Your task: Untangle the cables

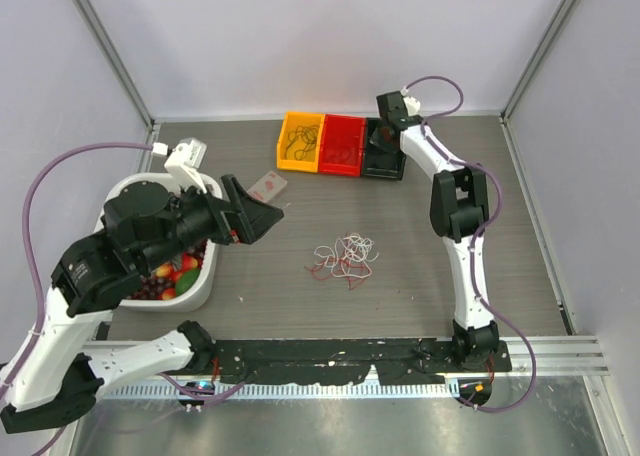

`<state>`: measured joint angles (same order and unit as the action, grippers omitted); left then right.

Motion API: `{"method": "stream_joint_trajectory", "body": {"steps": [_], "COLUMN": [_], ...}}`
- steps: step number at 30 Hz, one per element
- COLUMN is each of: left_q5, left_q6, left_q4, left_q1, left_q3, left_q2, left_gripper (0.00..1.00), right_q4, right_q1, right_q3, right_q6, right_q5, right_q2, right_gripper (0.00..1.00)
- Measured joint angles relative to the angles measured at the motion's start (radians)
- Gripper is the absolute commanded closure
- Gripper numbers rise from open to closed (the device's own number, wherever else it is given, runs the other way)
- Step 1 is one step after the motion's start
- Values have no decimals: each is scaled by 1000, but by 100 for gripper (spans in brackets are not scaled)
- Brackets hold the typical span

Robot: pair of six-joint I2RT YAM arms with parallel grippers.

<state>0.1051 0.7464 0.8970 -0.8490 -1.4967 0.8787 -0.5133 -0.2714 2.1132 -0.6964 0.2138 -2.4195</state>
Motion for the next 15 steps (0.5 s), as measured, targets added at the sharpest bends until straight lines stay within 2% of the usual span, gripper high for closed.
{"method": "stream_joint_trajectory", "body": {"steps": [5, 9, 12, 15], "left_q5": [-4, -21, -24, -23], "left_q6": [-68, -113, -145, -173], "left_q4": [5, 6, 7, 8], "left_q1": [0, 0, 0, 0], "left_q3": [-34, -35, -35, -35], "left_q2": [59, 97, 114, 105], "left_gripper": [2, 2, 1, 1], "right_q4": [-26, 5, 50, 82], "right_q1": [-74, -180, -267, -340], "right_q3": [-66, -67, -3, 100], "right_q6": [71, 129, 158, 172], "right_q5": [48, 81, 92, 92], "right_q2": [194, 382, 450, 437], "right_gripper": [99, 99, 99, 99]}}
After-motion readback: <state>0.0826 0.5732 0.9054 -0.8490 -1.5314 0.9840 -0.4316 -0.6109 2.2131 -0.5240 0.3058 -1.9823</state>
